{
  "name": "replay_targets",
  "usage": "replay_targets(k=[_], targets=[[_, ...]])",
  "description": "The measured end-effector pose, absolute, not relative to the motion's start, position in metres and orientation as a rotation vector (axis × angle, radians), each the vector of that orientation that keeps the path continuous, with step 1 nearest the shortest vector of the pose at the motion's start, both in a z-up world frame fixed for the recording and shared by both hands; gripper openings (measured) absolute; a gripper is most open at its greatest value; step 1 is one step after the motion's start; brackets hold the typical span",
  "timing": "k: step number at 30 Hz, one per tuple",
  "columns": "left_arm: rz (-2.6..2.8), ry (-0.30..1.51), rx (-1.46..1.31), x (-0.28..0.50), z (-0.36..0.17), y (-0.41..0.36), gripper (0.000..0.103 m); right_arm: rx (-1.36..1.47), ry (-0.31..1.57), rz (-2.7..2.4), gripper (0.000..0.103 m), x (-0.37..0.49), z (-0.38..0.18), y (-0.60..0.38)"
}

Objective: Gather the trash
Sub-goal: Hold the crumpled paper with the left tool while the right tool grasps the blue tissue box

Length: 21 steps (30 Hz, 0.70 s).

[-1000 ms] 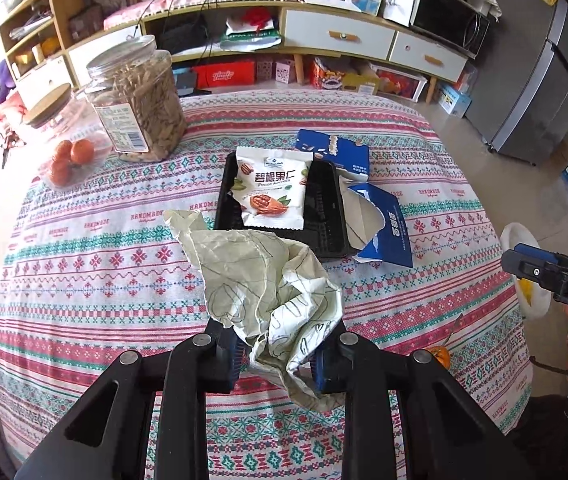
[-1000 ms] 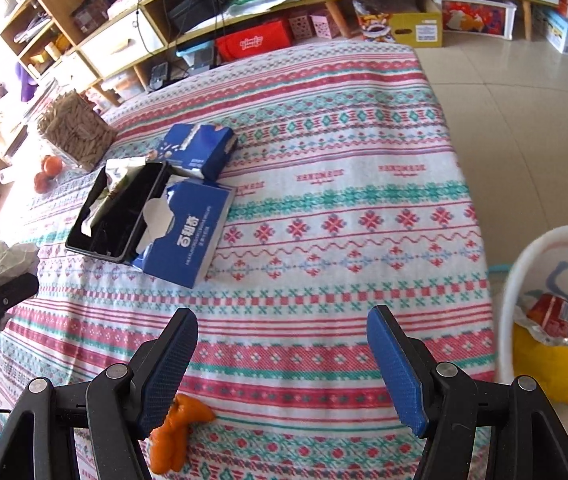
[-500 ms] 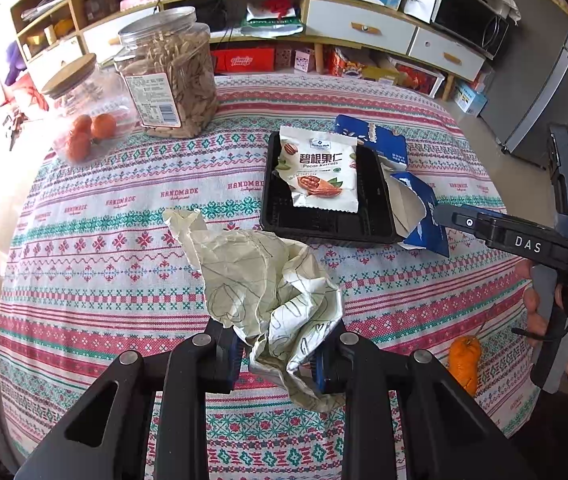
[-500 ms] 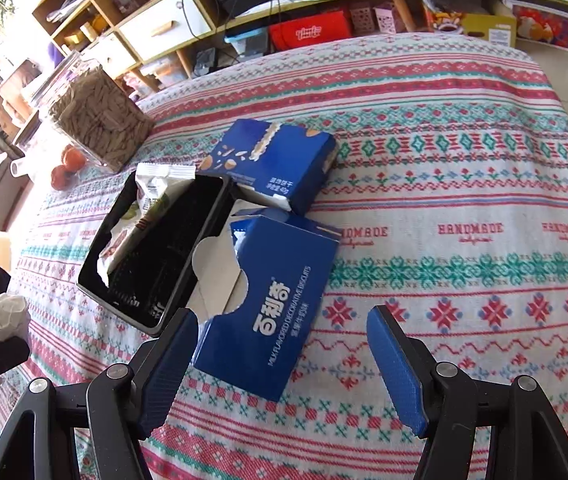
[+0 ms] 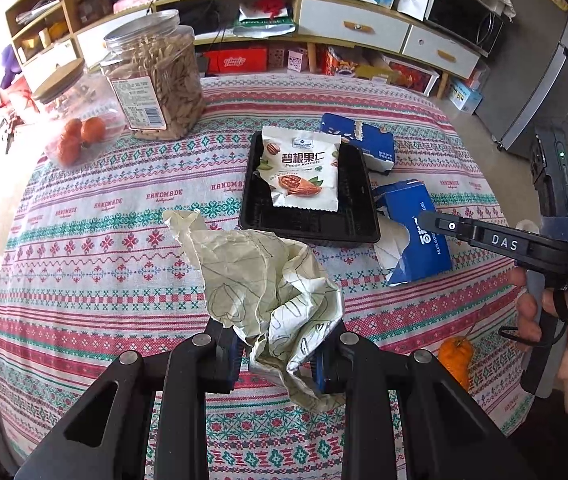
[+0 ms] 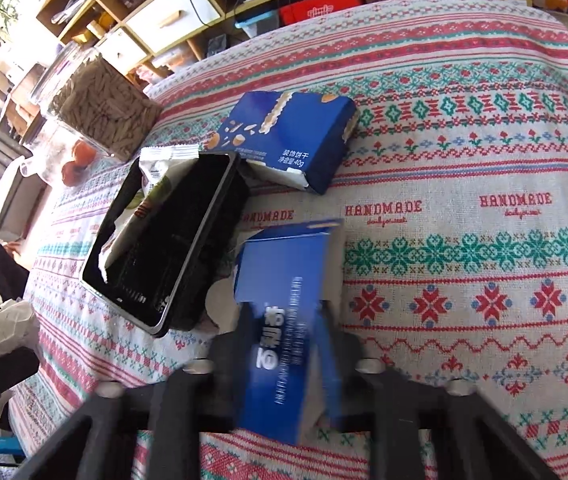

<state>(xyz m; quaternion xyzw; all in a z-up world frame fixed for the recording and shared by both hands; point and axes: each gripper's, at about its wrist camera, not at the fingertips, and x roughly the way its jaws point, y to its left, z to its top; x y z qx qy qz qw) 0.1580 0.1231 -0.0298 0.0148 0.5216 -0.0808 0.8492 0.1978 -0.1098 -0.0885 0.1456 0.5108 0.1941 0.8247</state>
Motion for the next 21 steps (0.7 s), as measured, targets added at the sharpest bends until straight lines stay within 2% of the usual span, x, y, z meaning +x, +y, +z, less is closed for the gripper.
replay_targets(k=[12, 17, 19, 20, 21], targets=[[-0.245, 1.057, 0.041, 0.143, -0.015, 0.080, 0.028, 0.211, 1.025, 0.369, 0.007, 0.153, -0.039, -0.149], [-0.274, 1.048, 0.047, 0.138, -0.013, 0.062, 0.028, 0.208, 1.029, 0.336, 0.010, 0.140, -0.034, -0.167], [-0.278, 1.050, 0.053, 0.137, -0.014, 0.057, 0.028, 0.235, 1.052, 0.303, 0.026, 0.137, -0.039, -0.175], [-0.278, 1.051, 0.056, 0.137, -0.015, 0.055, 0.028, 0.241, 1.064, 0.280, 0.053, 0.137, -0.042, -0.179], [-0.278, 1.053, 0.058, 0.137, -0.016, 0.055, 0.028, 0.247, 1.067, 0.258, 0.068, 0.137, -0.044, -0.180]])
